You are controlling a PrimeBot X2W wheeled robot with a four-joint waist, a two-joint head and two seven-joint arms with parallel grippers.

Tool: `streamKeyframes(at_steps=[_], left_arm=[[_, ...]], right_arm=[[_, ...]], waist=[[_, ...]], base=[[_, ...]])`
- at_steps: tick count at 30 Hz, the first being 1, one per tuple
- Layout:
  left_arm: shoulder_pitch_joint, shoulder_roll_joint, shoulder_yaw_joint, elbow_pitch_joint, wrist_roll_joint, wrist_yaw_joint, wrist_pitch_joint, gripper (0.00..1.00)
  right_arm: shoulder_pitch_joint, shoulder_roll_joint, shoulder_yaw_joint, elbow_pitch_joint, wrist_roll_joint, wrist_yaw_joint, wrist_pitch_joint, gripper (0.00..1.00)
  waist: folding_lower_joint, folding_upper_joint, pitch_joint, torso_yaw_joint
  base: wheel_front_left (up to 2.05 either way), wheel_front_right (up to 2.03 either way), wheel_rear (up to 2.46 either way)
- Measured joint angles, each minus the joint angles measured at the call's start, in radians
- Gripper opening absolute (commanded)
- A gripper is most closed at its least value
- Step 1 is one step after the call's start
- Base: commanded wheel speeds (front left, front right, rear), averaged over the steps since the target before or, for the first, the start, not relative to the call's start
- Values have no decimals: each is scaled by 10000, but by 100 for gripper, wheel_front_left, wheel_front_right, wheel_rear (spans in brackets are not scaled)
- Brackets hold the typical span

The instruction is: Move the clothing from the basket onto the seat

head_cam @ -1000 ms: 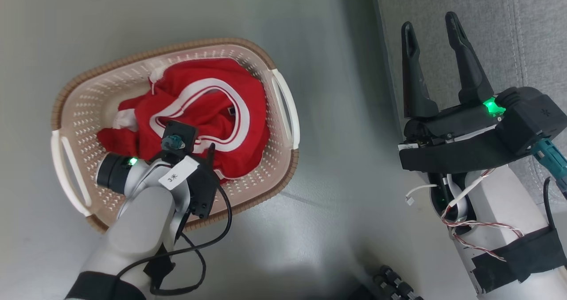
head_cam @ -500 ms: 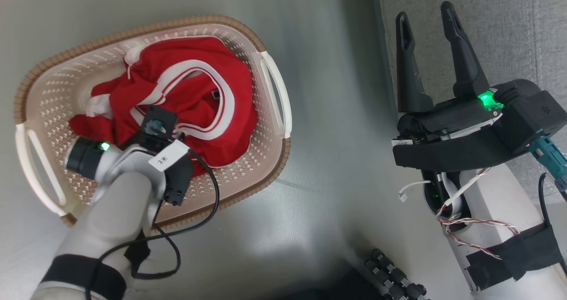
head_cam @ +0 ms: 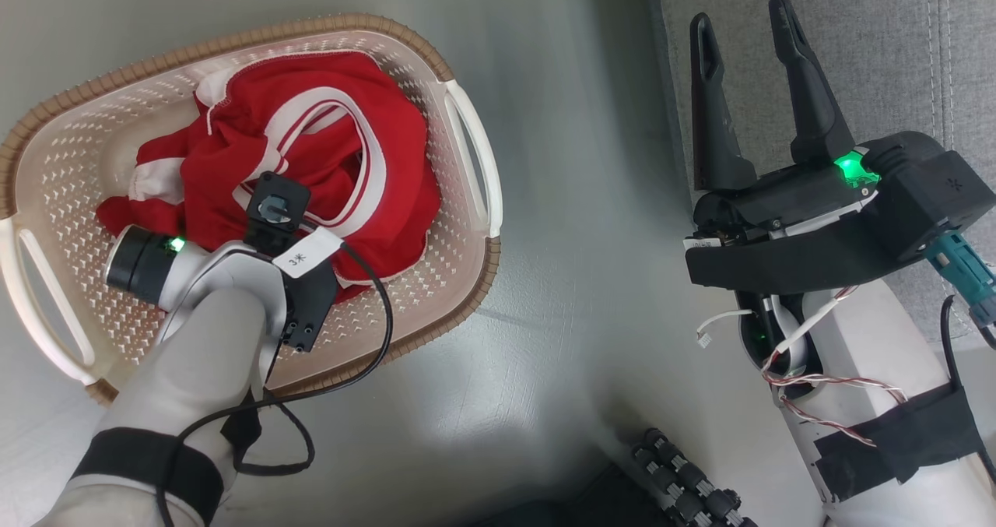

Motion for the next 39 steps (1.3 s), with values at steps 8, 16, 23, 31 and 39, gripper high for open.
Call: streamKeyframes(at_steps=[8,16,23,31,39], left_arm=[[-50,-314,13,182,-50,29,-173,0],[154,-564,324,176,-529,-180,-978,0],[484,-792,351,173,-723,-401,-1651,0],[1043,-888,357,182,-1047,-665,-2247,0],[1653,-924,445,184,-1344,-834,-2920,0]], right_arm=[[-14,6,-23,339,0,90,-8,100],[-24,2,27,723,-77,192,-13,100],[-26,-222,21,1072,-253,341,-15,100],[-9,-552,-4,1436,-353,441,-17,100],[113,-667,4,1758,-357,527,-17,100]], waist=[[0,-2,-247,80],[0,-1,-811,296],[-1,-1,-1614,662],[-1,-1,-2602,1105],[-2,-2,-3744,1474]], base=[[0,0,0],[0,0,0],[0,0,0],[0,0,0],[0,0,0]])
